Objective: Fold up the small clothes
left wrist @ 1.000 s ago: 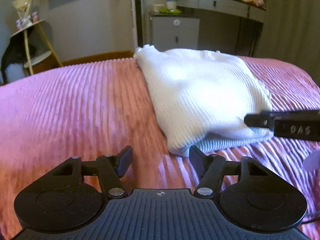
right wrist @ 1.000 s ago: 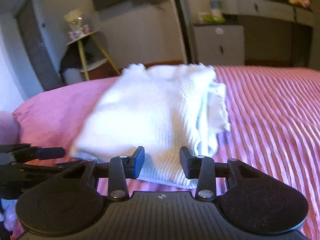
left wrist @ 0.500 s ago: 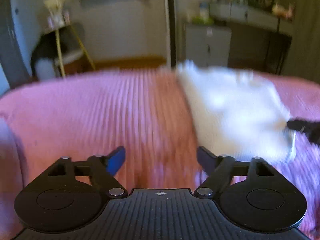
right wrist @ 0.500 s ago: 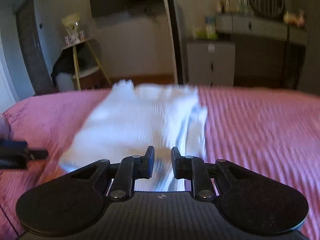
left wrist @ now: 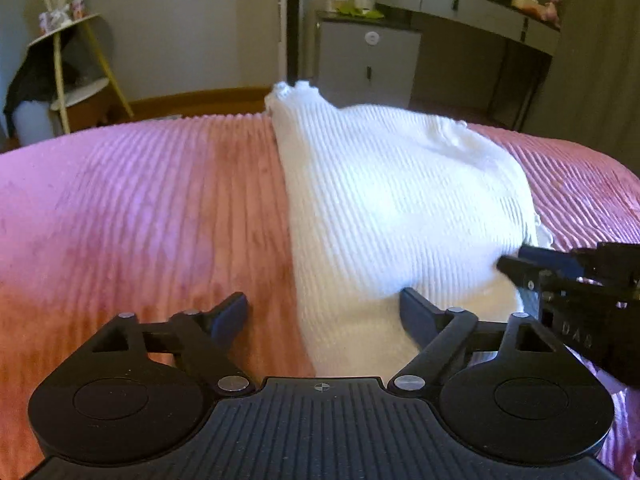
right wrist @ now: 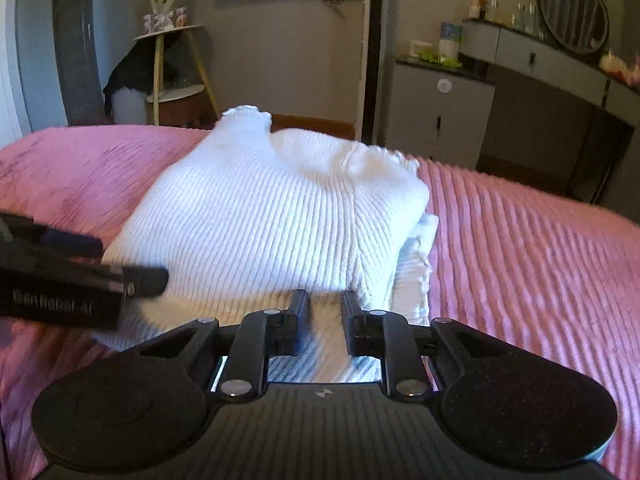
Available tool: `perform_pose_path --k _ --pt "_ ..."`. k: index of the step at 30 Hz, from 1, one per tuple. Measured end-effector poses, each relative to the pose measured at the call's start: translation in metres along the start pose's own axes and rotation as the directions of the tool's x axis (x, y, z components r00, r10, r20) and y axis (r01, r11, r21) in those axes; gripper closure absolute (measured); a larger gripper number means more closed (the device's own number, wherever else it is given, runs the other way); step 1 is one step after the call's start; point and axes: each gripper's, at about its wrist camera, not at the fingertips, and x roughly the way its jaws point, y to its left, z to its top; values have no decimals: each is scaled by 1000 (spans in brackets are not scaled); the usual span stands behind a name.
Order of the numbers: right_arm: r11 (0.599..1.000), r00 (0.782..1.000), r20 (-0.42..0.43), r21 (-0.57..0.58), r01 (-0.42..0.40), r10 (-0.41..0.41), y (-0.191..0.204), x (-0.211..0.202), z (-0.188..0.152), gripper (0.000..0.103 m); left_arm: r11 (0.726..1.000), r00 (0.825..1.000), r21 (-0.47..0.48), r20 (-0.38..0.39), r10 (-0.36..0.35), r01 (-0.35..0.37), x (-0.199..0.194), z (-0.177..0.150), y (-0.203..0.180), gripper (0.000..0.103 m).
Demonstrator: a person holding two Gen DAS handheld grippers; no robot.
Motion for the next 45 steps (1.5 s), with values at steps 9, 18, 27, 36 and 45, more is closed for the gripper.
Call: perform_pose_path --k 9,18,27,36,45 --pt "999 999 14 23 -30 30 -3 -8 2 85 1000 1000 6 16 15 -15 -7 -4 3 5" --pt "999 992 127 44 -18 12 4 -32 27 63 999 993 -47 115 21 -16 -44 34 9 14" --pt "998 996 72 -36 54 -52 -6 16 27 49 998 996 -29 64 66 -64 22 50 -8 11" --pt "1000 997 71 -11 29 -28 -23 32 19 37 989 1000 -146 15 8 -5 51 43 17 0" --pt "998 993 111 -31 46 -42 -11 -30 5 34 982 998 -187 62 2 10 -29 19 26 1"
